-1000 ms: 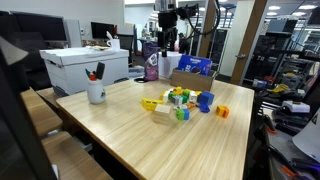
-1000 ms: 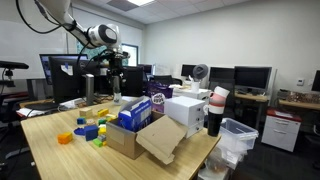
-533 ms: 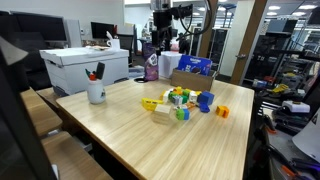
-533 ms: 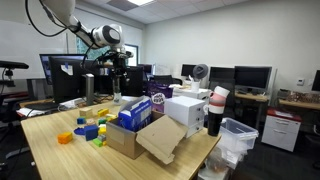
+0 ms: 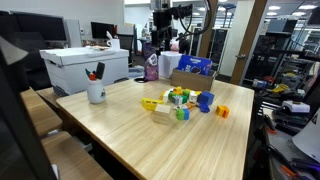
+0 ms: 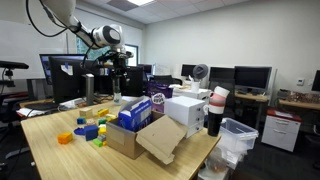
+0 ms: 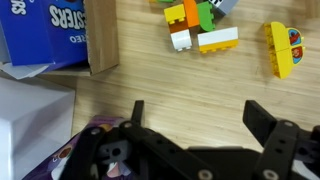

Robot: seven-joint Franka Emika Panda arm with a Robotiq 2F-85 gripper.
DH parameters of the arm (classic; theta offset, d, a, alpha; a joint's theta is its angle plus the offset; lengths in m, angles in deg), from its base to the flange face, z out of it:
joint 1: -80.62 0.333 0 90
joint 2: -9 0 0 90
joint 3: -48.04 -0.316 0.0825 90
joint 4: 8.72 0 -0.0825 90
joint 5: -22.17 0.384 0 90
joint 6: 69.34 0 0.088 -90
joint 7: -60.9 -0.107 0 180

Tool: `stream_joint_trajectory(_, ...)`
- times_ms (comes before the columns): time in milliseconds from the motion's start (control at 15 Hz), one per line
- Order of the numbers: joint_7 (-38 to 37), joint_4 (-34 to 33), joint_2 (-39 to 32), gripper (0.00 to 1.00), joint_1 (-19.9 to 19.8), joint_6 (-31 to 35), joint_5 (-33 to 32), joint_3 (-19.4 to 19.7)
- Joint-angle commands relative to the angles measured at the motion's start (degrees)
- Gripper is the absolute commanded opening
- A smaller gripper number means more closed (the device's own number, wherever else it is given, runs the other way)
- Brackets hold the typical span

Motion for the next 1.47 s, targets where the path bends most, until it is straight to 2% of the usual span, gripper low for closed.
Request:
stream_joint_trajectory(0,0.02,-0.14,-0.03,1.00,0.12,-0.16,0.06,0.11)
stream_joint_trajectory(267,0.02,-0.15,-0.03,1.00,0.12,-0.16,0.06,0.11)
stream_joint_trajectory(400,-4.55,-2.06,-1.52,1.00,0.29,-0.15,0.74,0.71)
stream_joint_trajectory(800,-18.64,-11.74,-8.22,1.00,-0.66,0.23,10.16,2.88)
stream_joint_trajectory(1400,-41.26,-21.61,-15.62,1.00,0.17,3.28,13.00,6.55)
